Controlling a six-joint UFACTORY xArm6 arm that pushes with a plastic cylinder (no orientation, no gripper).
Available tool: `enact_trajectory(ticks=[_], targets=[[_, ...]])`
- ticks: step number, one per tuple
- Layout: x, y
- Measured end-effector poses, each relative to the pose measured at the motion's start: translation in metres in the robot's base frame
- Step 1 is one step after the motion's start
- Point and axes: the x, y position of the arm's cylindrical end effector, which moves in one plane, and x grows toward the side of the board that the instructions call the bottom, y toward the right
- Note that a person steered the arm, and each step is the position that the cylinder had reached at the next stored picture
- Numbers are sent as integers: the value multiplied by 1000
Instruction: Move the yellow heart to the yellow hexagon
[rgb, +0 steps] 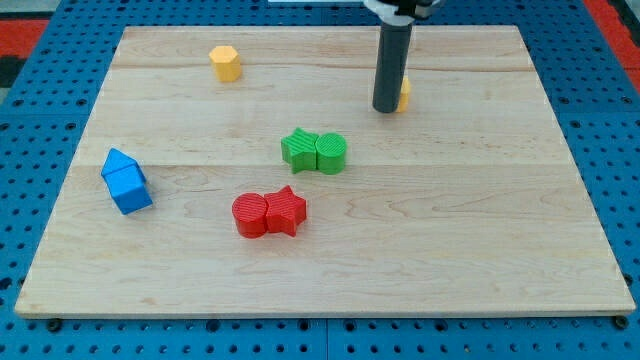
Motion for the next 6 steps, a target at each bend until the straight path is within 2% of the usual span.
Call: enact_trajectory(ticks=[1, 2, 3, 5, 6], targets=[[-9, 71], [-25, 89], [-33, 39], [-34, -110], [-49, -144]])
